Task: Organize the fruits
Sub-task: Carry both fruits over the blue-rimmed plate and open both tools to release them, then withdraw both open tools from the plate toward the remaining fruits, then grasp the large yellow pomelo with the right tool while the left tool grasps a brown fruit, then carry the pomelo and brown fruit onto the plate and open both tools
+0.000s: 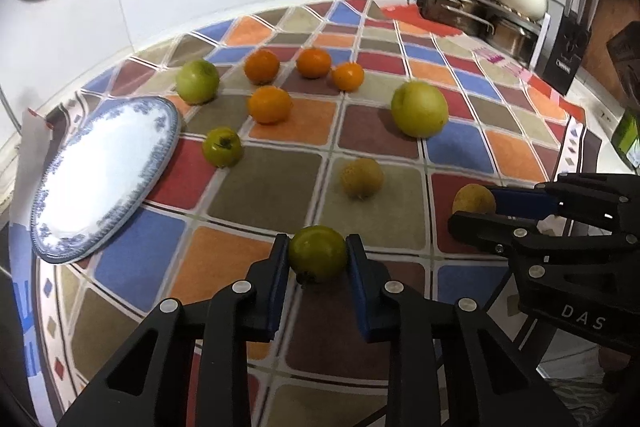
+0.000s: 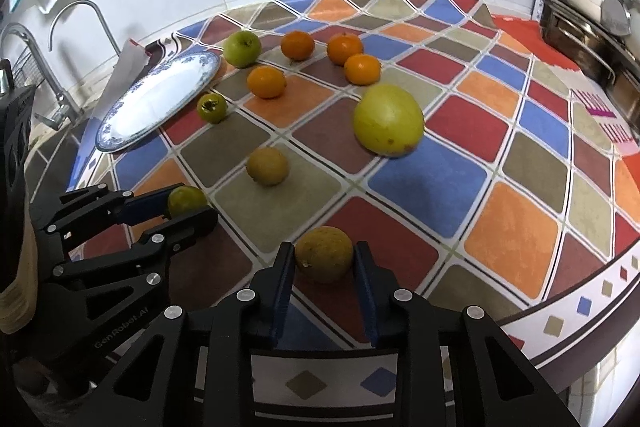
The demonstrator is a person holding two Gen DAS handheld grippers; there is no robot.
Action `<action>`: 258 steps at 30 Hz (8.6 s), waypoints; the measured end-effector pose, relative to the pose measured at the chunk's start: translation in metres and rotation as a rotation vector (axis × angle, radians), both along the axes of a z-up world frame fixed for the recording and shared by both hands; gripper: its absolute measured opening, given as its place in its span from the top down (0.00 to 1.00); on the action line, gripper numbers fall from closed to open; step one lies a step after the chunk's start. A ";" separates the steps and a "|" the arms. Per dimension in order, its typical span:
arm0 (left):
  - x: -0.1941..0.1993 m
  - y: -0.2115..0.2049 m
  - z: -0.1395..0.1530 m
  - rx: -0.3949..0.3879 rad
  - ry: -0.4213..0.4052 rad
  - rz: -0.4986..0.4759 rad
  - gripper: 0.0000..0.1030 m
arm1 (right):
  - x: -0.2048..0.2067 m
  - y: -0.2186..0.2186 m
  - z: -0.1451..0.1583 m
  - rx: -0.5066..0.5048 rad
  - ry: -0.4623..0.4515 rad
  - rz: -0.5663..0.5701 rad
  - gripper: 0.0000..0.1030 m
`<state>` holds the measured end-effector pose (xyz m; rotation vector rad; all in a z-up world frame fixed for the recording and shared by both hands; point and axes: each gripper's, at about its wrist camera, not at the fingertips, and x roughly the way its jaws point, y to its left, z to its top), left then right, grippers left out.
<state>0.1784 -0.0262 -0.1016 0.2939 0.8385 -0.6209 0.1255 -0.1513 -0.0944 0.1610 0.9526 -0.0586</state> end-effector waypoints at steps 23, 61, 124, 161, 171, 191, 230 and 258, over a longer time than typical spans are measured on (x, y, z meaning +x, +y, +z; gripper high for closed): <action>0.052 0.099 0.071 -0.092 -0.160 0.300 0.72 | 0.088 0.079 0.075 0.007 -0.240 0.264 0.70; 0.221 0.164 0.005 -0.026 0.007 0.443 0.72 | 0.297 0.158 0.005 0.016 0.023 0.437 0.70; -0.019 0.004 0.119 -0.092 -0.372 0.418 0.17 | 0.050 -0.032 0.117 -0.053 -0.349 0.263 0.46; 0.013 -0.064 0.000 0.018 -0.024 0.288 0.49 | 0.076 -0.074 0.002 -0.057 -0.037 0.413 0.46; 0.020 -0.066 -0.006 -0.017 0.022 0.277 0.72 | 0.083 -0.071 -0.004 -0.043 -0.031 0.417 0.48; 0.010 -0.035 0.036 -0.072 -0.069 0.329 0.72 | 0.075 -0.056 0.025 -0.022 -0.091 0.400 0.51; 0.040 0.118 0.096 -0.086 -0.266 0.440 0.72 | 0.118 0.095 0.093 0.007 -0.290 0.472 0.51; 0.136 0.154 0.043 -0.031 -0.174 0.498 0.72 | 0.219 0.139 0.046 -0.038 -0.162 0.517 0.51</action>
